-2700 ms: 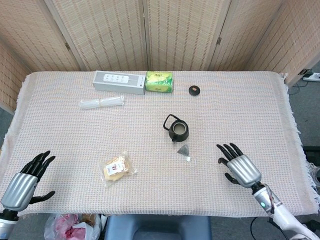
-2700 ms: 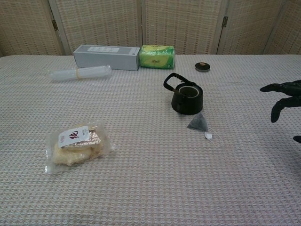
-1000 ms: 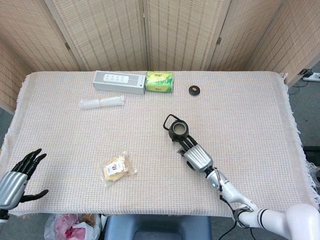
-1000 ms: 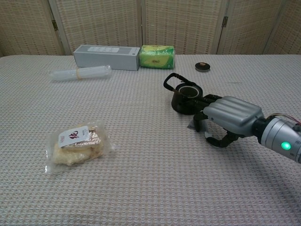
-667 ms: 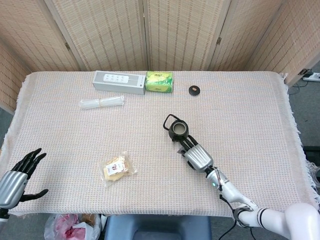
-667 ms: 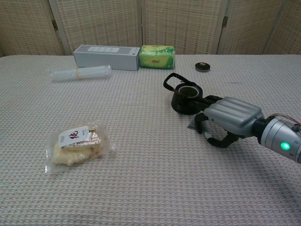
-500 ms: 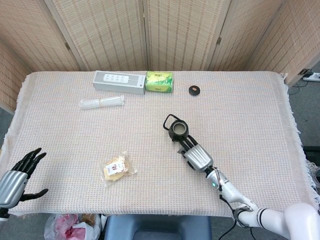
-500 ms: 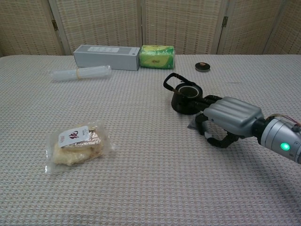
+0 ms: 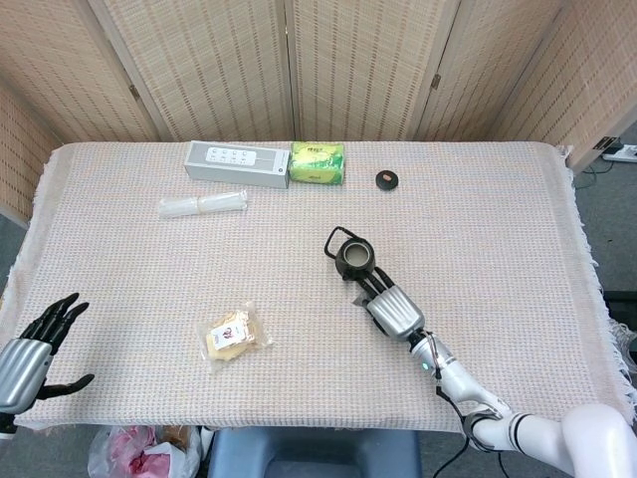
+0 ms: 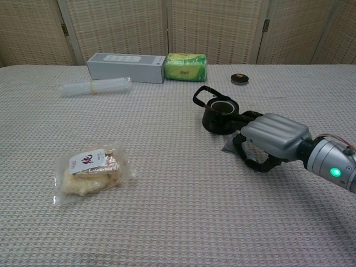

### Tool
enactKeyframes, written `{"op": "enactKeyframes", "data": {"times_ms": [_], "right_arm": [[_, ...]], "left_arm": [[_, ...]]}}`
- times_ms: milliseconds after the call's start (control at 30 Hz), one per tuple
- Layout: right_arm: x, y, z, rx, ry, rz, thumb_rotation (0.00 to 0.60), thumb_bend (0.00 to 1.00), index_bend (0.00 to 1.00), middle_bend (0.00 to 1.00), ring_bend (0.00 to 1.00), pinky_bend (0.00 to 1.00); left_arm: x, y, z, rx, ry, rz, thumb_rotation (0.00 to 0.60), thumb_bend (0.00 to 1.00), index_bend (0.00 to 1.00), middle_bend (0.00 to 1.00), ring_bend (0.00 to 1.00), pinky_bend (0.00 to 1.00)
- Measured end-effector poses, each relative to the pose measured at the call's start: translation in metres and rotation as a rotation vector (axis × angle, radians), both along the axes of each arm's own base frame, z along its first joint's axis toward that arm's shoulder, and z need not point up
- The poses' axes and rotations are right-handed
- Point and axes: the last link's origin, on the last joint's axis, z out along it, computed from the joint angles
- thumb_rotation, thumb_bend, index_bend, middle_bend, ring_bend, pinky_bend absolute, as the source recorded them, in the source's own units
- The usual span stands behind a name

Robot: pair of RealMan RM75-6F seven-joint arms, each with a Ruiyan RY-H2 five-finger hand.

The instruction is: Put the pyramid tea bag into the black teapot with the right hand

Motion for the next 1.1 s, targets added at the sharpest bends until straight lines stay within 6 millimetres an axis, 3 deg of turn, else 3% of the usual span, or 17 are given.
{"op": "enactKeyframes", "data": {"times_ms": [233,533,833,1100], "right_arm": [[0.004,0.001,0.008,-0.021,-0.036,0.012,0.6,0.38,0.6,0.1,0.0,0.0],[0.022,0.01,0.039,-0.079,-0.121,0.065,0.6,0.38,0.6,0.1,0.0,0.0],[0.06,0.011,0.084,-0.162,-0.211,0.133,0.6,0.38,0.6,0.11,0.0,0.0],[0.092,-0.003,0.117,-0.245,-0.268,0.167,0.6,0.38,0.6,0.12,0.0,0.0]], "left_arm": [[-0.001,0.0,0.0,0.006,0.002,0.003,0.6,0.14,0.0,0.0,0.0,0.22],[0.001,-0.001,-0.001,0.009,0.013,-0.005,0.6,0.14,0.0,0.0,0.0,0.22],[0.002,0.001,-0.006,0.003,0.034,0.002,0.6,0.14,0.0,0.0,0.0,0.22],[-0.001,0.005,-0.005,0.006,0.036,0.029,0.6,0.14,0.0,0.0,0.0,0.22]]}}
